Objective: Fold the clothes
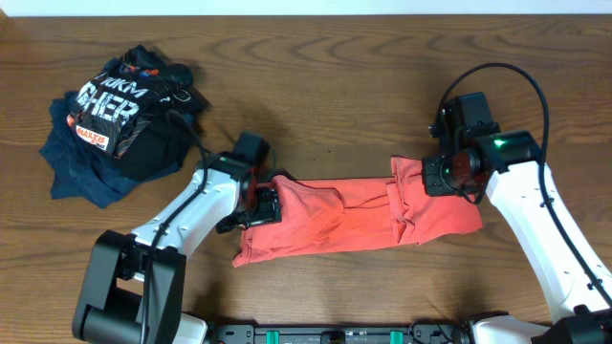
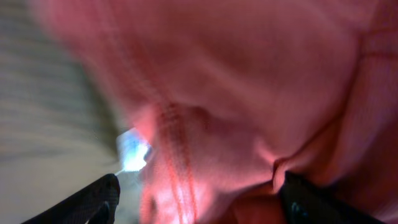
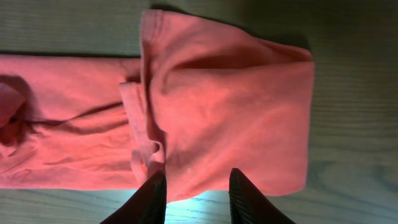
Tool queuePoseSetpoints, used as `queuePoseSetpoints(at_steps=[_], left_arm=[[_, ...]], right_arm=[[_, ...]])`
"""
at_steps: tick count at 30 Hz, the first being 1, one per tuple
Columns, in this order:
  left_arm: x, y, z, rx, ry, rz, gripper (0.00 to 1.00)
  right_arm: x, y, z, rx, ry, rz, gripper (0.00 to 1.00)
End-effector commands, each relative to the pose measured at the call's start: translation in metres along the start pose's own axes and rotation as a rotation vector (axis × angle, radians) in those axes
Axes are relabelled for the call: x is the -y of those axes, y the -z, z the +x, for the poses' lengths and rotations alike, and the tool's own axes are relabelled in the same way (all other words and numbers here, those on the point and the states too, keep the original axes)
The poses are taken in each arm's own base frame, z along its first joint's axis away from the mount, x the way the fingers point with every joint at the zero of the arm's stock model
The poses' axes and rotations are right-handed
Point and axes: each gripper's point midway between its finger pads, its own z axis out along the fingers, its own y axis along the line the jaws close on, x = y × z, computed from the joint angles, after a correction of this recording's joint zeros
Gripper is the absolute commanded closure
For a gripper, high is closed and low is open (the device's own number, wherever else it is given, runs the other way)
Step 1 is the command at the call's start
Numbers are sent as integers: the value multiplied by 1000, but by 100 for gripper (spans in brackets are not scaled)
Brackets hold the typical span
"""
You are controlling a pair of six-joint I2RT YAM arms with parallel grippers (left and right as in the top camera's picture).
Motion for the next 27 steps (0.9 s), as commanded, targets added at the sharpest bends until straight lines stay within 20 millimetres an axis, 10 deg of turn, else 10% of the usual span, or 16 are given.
queuePoseSetpoints(at_steps=[1,8,15,27], left_arm=[[15,-6,15,-56,-60,123,16],[17,-22,24,-53,-65,175,23],[24,-22,20,-37,-76,216,92],[-49,50,-41,56,92,-46,94]], right_arm=[[6,1,-2,6,-29,17,69],[6,1,-2,7,-29,17,69],[6,1,-2,7,-30,17,69],[30,2,-4,18,-105,109,69]])
